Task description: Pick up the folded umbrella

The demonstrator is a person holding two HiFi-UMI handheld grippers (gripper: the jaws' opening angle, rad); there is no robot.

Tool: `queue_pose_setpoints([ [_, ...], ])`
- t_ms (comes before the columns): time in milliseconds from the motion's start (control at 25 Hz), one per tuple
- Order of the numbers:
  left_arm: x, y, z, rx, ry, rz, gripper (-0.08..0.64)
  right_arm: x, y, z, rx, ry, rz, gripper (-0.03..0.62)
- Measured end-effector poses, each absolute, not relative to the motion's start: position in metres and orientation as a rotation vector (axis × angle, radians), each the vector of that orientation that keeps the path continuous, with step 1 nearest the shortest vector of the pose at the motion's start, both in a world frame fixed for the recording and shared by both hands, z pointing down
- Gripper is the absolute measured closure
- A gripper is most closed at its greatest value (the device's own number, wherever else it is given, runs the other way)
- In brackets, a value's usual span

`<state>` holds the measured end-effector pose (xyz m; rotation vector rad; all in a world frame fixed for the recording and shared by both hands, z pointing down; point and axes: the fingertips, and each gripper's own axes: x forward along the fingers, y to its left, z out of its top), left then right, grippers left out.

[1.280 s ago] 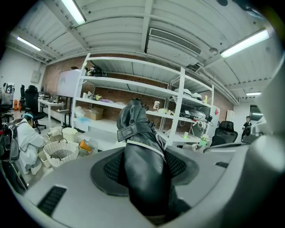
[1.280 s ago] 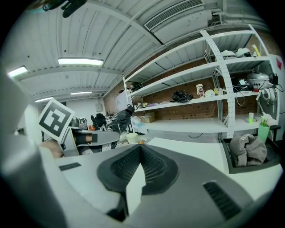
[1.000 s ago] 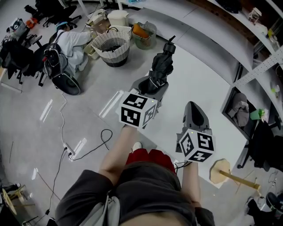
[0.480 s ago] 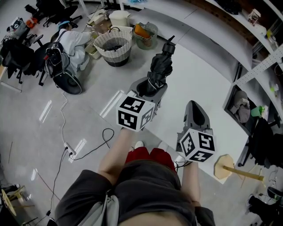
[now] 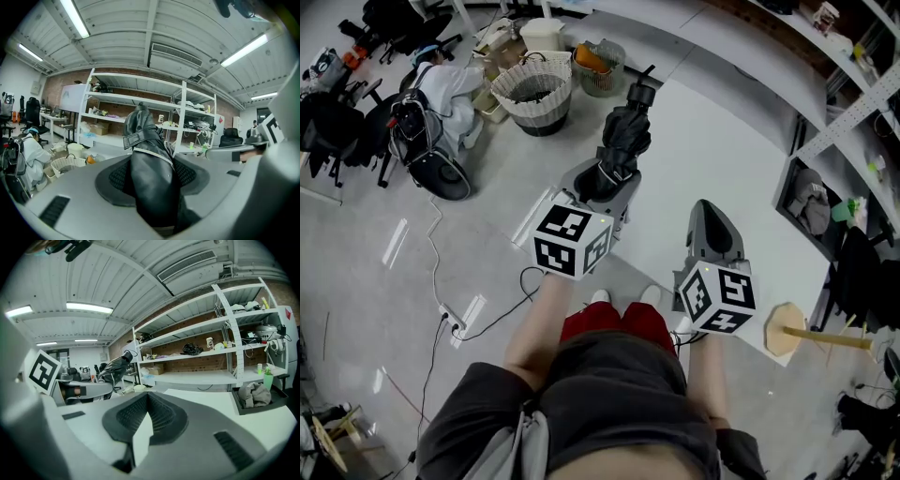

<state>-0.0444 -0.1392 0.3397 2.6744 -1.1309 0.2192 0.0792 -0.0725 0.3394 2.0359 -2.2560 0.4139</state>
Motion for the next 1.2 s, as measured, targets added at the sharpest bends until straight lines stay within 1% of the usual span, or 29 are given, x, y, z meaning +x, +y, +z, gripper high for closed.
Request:
queue_pose_setpoints([
  [720,-0.07,-0.095,0.332,2.735,-1.121,0.185,0.341,0.072,-0.037,0.341,2.066,-2.227,0.405,0.574],
  [1200,-0.099,-0.08,0.327,2.778,-1.147,0.17,0.341,0.062,-0.035,0.332,2.076,-2.258,0.359,0.574],
])
